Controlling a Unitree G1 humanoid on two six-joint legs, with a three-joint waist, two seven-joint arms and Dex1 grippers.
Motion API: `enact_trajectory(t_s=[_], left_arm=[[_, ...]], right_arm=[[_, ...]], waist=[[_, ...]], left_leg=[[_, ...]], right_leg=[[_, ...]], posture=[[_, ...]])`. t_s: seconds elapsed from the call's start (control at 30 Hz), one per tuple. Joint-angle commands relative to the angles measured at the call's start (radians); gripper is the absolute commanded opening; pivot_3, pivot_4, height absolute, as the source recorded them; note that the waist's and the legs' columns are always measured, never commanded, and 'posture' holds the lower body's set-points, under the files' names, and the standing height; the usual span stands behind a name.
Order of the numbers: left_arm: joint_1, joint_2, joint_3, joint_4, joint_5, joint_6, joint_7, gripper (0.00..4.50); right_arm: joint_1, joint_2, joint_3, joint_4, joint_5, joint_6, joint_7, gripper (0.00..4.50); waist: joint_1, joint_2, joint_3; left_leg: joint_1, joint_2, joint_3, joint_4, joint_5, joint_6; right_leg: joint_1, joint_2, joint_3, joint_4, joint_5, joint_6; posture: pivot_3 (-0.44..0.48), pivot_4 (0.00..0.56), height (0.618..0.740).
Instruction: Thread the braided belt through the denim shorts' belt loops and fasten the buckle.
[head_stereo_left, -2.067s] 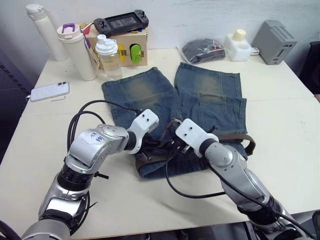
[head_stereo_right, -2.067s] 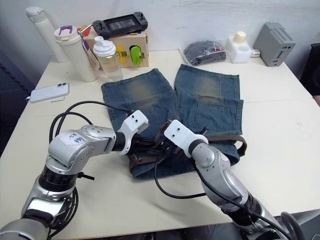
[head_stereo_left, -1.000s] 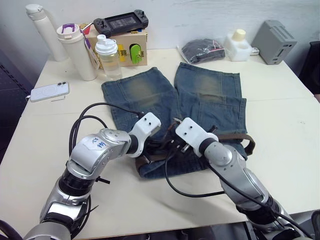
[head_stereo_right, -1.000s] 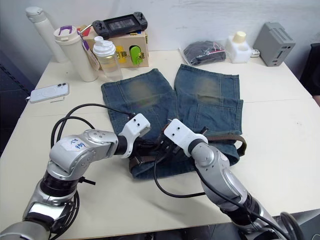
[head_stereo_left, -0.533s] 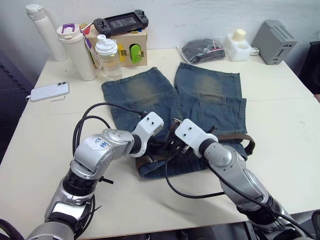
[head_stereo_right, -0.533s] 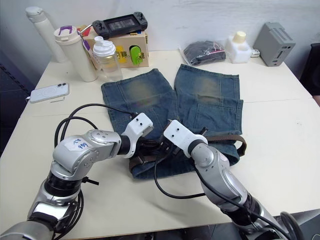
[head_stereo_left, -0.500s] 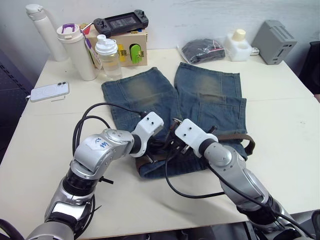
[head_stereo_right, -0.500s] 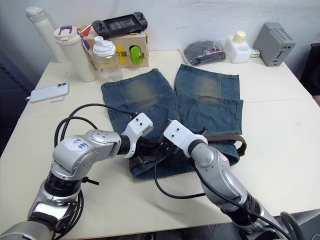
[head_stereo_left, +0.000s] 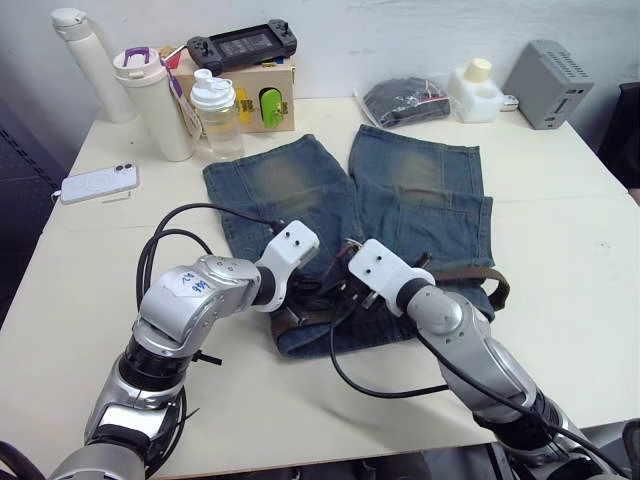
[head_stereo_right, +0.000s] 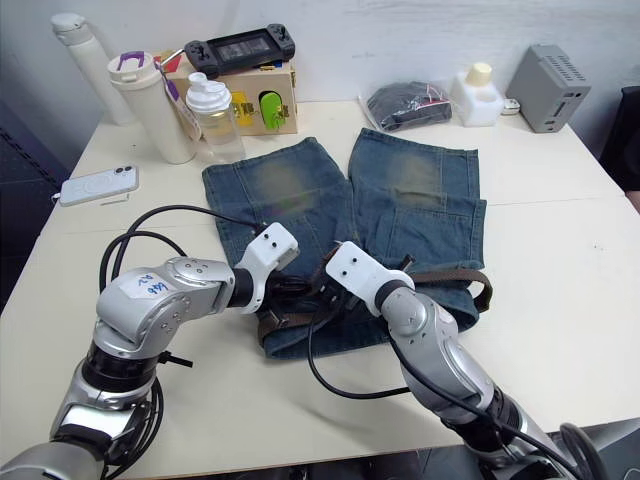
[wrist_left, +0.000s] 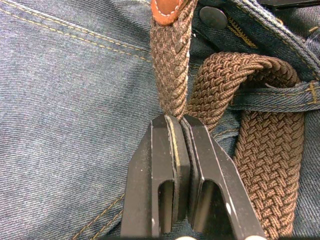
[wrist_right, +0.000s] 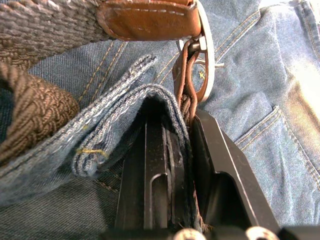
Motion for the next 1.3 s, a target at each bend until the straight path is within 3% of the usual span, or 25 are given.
enact_trajectory(t_s=[0.03,0.2,0.43,0.57,0.97,1.13,1.3], left_arm=[[-0.02,0.0,0.014,-0.026,-0.007,-0.007,-0.004,0.0],[-0.022,0.0,0.018,-0.027,-0.008,-0.007,-0.006,0.0],[0.031,0.032,0.035,-0.076,-0.035,-0.001,-0.033,0.0],[0.036,-0.006,0.078,-0.094,-0.045,0.034,-0.016,0.0],[0.02,-0.05,0.128,-0.124,-0.055,0.103,0.008,0.0],[0.006,-0.049,0.127,-0.107,-0.052,0.099,0.01,0.0],[0.002,-0.045,0.123,-0.101,-0.051,0.094,0.01,0.0]], right_arm=[[-0.006,-0.009,0.021,-0.026,-0.013,-0.021,0.003,0.01],[0.007,0.015,-0.001,-0.026,0.004,-0.02,0.001,0.01],[0.015,0.229,-0.238,-0.055,0.153,0.065,0.02,0.01],[-0.008,0.334,-0.406,-0.059,0.238,0.148,0.041,0.01],[-0.049,0.502,-0.613,-0.076,0.389,0.318,0.029,0.01],[-0.06,0.468,-0.585,-0.085,0.407,0.324,0.005,0.01],[-0.039,0.285,-0.408,-0.104,0.378,0.253,-0.021,0.01]], waist=[[0.0,0.0,0.0],[0.0,0.0,0.0],[-0.005,0.0,0.0],[-0.009,0.0,0.0],[-0.023,0.0,0.0],[-0.024,0.0,0.0],[-0.023,0.0,0.0]], left_leg=[[0.0,0.0,0.0,0.0,0.0,0.0],[0.0,0.0,0.0,0.0,0.0,0.0],[0.0,0.001,0.0,-0.002,0.0,-0.001],[0.0,0.001,0.0,-0.003,0.0,-0.001],[0.001,0.0,0.0,-0.006,0.001,-0.001],[0.001,-0.001,0.001,-0.007,0.001,-0.001],[0.001,-0.001,0.003,-0.007,0.001,-0.001]], right_leg=[[0.0,0.0,0.0,0.0,0.0,0.0],[0.0,0.0,0.0,0.0,0.0,0.0],[0.0,0.001,0.0,0.0,0.0,0.0],[0.0,0.001,0.0,-0.001,0.0,0.0],[-0.001,0.001,0.0,0.0,0.0,-0.001],[-0.003,0.001,0.0,0.002,-0.001,-0.001],[-0.007,0.001,0.002,0.006,-0.001,-0.001]], posture=[[0.0,0.15,0.69],[0.0,0.15,0.69],[0.0,0.15,0.69],[0.0,0.15,0.69],[0.0,0.15,0.69],[0.0,0.15,0.69],[0.0,0.15,0.69]])
